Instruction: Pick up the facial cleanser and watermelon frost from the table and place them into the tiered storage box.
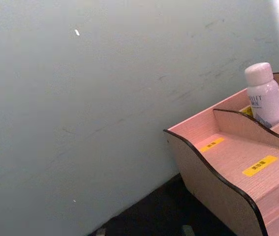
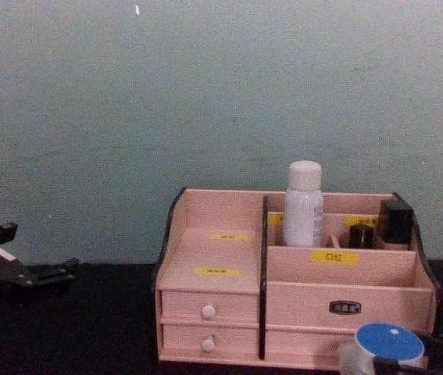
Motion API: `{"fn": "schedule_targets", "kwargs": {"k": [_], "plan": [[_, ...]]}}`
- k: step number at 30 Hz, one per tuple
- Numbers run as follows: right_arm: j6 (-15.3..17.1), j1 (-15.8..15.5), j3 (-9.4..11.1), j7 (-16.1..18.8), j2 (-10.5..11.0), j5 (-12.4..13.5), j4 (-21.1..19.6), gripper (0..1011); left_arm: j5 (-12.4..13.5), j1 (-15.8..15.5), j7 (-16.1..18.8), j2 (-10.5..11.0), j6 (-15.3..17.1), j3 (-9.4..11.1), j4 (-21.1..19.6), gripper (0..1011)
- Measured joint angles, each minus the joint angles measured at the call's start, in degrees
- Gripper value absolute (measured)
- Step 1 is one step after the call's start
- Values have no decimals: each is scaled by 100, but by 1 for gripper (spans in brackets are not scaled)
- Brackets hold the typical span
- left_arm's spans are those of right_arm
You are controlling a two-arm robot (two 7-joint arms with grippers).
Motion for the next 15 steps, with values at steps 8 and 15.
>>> {"fn": "schedule_targets", "kwargs": {"k": [8, 15], "plan": [[16, 86, -104, 84, 30, 88, -90, 689, 0, 0, 0, 0, 0, 0, 0, 1001], [19, 279, -233, 114, -45, 163, -117, 689, 0, 0, 0, 0, 0, 0, 0, 1001]]}}
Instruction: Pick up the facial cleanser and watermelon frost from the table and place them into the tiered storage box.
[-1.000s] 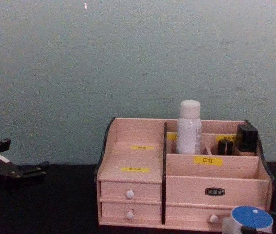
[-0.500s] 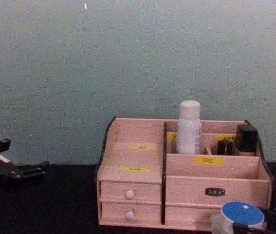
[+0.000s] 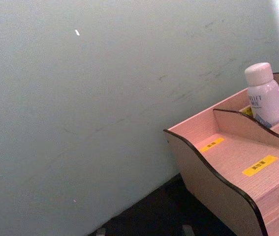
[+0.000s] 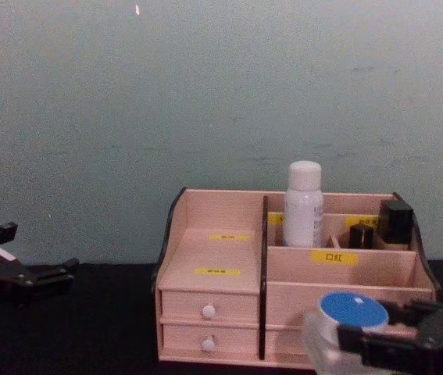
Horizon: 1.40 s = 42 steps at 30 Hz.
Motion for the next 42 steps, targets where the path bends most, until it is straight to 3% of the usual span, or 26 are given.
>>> {"fn": "schedule_targets", "kwargs": {"k": [26, 42], "plan": [[7, 861, -415, -116, -459, -34, 286, 689, 0, 0, 0, 0, 0, 0, 0, 1001], [-8, 1504, -629, -145, -895, -160, 899, 689, 0, 0, 0, 0, 0, 0, 0, 1001]]}}
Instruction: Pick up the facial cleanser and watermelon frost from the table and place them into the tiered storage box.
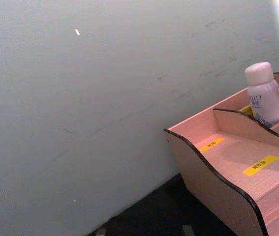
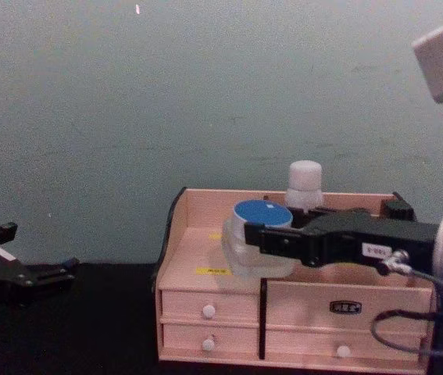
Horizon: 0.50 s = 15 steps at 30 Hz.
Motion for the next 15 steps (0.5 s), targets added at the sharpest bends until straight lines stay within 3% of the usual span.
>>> {"fn": "schedule_targets", "kwargs": {"k": [15], "plan": [[-35, 545, -145, 32, -375, -104, 659, 689, 0, 0, 0, 0, 0, 0, 0, 1001]]}}
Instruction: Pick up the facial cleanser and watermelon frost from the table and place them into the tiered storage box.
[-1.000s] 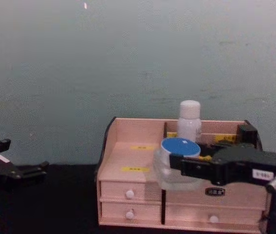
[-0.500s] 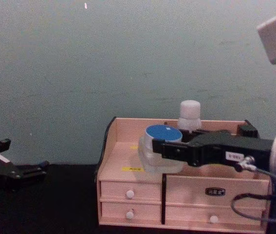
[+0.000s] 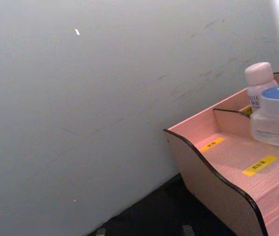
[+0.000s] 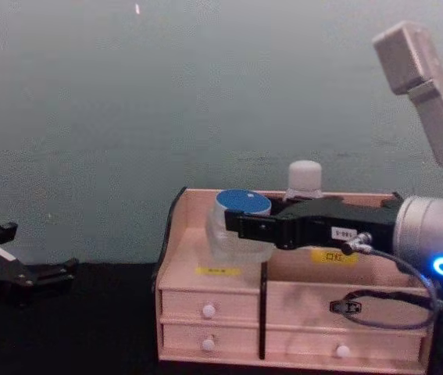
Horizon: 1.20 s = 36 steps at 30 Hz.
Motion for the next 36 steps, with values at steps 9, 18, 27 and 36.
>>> {"fn": "schedule_targets", "kwargs": {"k": [9, 18, 27, 36], "plan": [[21, 223, -24, -36, -193, -54, 344, 689, 0, 0, 0, 0, 0, 0, 0, 1001], [55, 435, -33, -46, -376, -81, 704, 689, 0, 0, 0, 0, 0, 0, 0, 1001], [69, 652, -59, 13, -530, -106, 1093, 689, 0, 0, 0, 0, 0, 0, 0, 1001], [99, 812, -99, 80, -651, -126, 1357, 689, 0, 0, 0, 0, 0, 0, 0, 1001]]}}
